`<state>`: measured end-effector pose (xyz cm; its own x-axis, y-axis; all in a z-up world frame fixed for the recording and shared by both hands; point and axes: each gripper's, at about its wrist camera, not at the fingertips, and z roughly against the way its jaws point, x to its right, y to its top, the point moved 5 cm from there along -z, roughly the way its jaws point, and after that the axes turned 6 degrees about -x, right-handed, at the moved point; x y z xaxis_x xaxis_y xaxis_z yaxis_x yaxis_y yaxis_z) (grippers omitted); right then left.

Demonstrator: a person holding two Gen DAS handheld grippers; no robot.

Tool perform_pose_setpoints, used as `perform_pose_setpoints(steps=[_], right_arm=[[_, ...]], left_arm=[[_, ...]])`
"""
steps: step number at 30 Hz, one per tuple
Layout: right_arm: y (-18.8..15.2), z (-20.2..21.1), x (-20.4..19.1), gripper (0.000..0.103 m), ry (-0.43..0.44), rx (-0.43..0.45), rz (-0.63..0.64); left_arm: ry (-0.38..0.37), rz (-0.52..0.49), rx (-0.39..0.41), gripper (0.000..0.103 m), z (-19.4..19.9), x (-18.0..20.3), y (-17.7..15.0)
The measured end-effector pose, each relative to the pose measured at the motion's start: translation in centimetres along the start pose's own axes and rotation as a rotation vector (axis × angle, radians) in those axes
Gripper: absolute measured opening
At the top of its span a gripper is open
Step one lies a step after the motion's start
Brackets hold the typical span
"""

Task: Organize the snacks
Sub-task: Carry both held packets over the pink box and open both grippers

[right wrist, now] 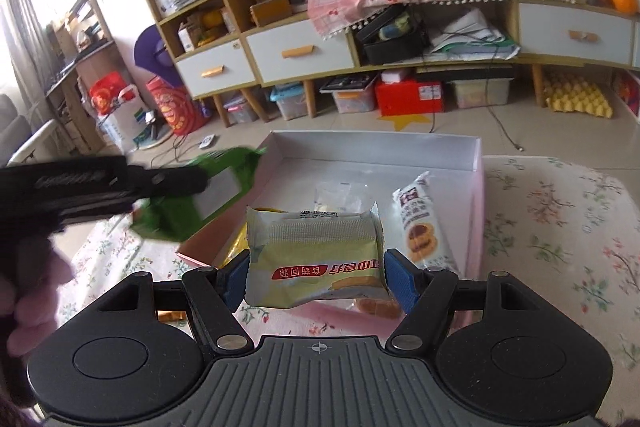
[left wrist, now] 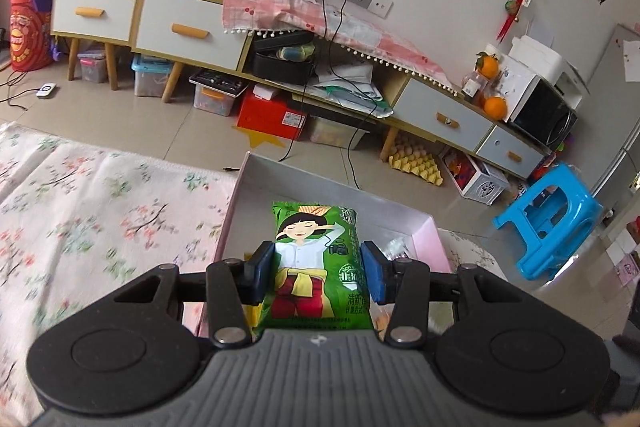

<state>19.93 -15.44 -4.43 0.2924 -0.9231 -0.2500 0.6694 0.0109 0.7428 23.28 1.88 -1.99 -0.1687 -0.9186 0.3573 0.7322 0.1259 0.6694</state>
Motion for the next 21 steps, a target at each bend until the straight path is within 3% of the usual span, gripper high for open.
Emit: perform_pose_setpoints(steps=[7,21], right_arm=[[0.7,-2.8,1.0,0.071,-0.029,-0.026,0.024],[1.2,-5.2,3.1,0.072,-0.057,-0.038,0.016]], left_arm=[[0.038,-0.031,-0.026,0.043,-3.7,-0.1,0.9],[0.157,-0.137,-0.044,0.043,-7.2,-0.2,1.7]])
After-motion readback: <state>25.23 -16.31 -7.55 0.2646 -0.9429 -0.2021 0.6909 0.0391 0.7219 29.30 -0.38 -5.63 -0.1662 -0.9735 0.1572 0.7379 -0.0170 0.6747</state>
